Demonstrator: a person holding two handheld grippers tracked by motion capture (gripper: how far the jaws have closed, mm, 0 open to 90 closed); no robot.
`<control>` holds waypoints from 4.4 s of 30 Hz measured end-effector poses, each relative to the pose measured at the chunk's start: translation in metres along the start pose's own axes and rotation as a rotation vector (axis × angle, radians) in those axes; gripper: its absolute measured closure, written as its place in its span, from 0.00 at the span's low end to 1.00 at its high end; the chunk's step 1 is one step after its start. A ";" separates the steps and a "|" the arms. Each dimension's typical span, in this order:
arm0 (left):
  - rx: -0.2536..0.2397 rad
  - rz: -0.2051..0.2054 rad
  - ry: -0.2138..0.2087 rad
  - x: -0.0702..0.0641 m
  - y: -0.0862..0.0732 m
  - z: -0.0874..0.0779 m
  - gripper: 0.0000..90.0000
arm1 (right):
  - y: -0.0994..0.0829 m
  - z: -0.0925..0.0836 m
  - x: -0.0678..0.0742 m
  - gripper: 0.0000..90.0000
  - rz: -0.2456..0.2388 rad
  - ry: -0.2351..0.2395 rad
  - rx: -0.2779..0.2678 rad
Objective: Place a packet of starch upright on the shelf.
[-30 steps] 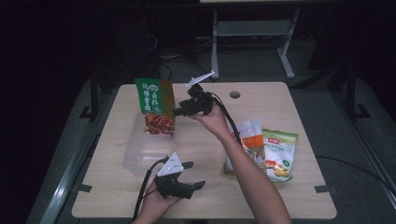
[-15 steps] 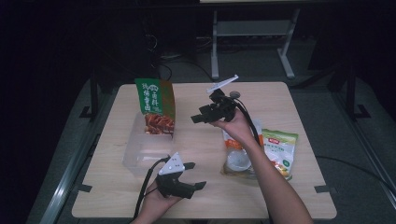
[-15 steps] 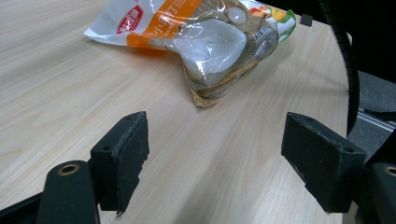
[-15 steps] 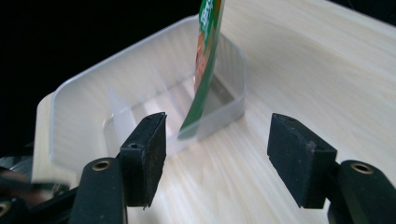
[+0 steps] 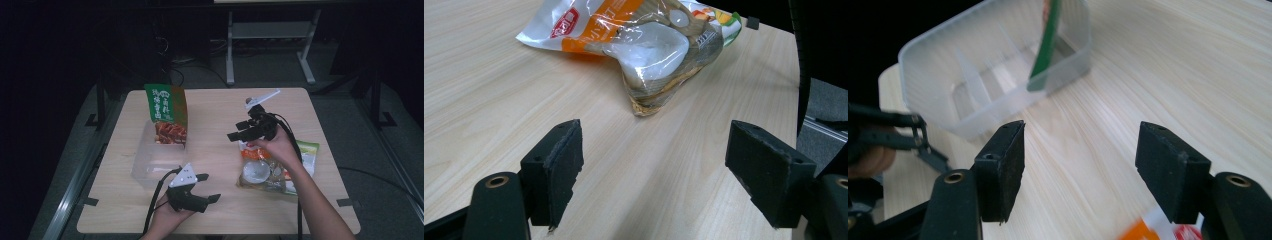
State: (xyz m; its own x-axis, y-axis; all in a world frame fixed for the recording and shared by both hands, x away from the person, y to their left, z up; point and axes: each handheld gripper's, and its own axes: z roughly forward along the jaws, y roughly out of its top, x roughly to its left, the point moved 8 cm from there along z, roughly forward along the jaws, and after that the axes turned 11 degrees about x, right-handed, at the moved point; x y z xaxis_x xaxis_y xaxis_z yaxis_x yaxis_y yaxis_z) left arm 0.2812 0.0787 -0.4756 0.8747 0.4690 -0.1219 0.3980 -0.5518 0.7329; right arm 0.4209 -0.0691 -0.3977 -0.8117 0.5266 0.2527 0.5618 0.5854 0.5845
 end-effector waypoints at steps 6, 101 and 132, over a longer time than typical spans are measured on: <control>0.004 0.001 0.004 0.000 0.000 0.001 0.25 | -0.029 -0.013 -0.010 0.39 0.045 -0.016 0.005; 0.005 -0.043 -0.058 -0.004 0.003 0.021 0.70 | -0.092 -0.004 0.068 0.99 -0.102 0.259 -0.236; -0.002 -0.002 -0.031 -0.003 0.001 0.017 0.85 | -0.099 0.027 0.061 0.98 -0.105 0.113 -0.037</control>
State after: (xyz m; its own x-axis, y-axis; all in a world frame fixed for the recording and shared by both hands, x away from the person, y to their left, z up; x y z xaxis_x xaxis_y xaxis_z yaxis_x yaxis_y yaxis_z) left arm 0.2836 0.0646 -0.4858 0.8819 0.4489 -0.1442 0.3995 -0.5491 0.7340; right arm 0.3196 -0.0784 -0.4605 -0.8797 0.3899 0.2722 0.4681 0.6094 0.6400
